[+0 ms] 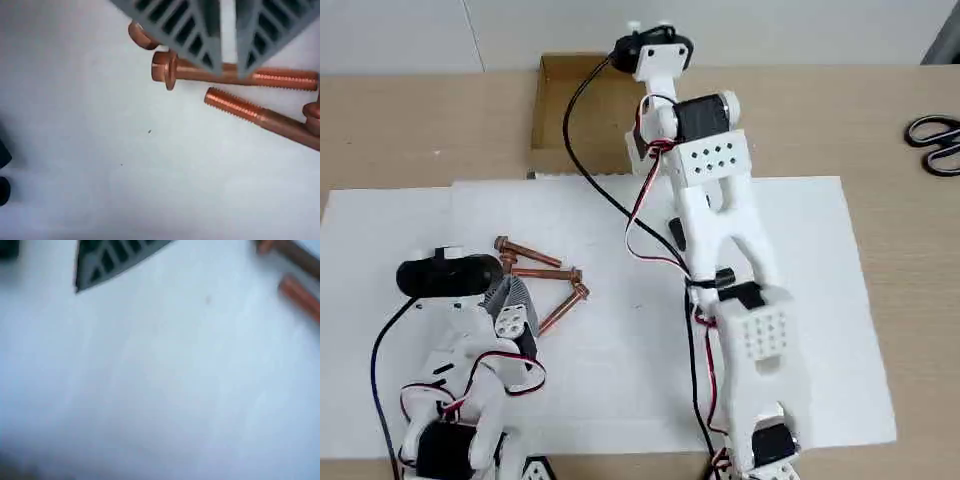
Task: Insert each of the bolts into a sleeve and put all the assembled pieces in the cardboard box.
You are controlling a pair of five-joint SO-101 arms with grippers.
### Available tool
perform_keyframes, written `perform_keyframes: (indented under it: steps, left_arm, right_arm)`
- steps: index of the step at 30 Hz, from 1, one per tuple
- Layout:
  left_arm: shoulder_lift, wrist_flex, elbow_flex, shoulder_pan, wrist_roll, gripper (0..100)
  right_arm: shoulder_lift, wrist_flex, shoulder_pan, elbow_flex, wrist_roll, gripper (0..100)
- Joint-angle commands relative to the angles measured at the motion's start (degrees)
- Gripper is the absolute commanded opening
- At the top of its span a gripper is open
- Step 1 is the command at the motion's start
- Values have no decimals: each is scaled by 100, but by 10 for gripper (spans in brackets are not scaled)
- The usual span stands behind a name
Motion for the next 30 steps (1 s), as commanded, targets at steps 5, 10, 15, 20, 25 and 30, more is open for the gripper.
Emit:
perform_keyframes:
  steps: [5,10,15,20,25,30]
  left_arm:
    - [-53,-158,-31,18,-26,7]
    - [-53,-158,-31,18,-26,7]
    - [-53,-149,-31,18,-26,7]
    - [-53,-141,-31,-18,-26,7]
    - [-53,-141,-31,-18,-26,7]
    - [-53,-141,-31,-26,-26,7]
  right_arm:
    - [-1376,75,13,2163,-88,204]
    - [-1297,31,-13,2277,-62,204]
    - [-857,48,13,2277,440,204]
    - [-488,31,-13,2277,1046,204]
    - [-286,-13,13,2277,1125,204]
    - [-22,-163,66,2277,1134,204]
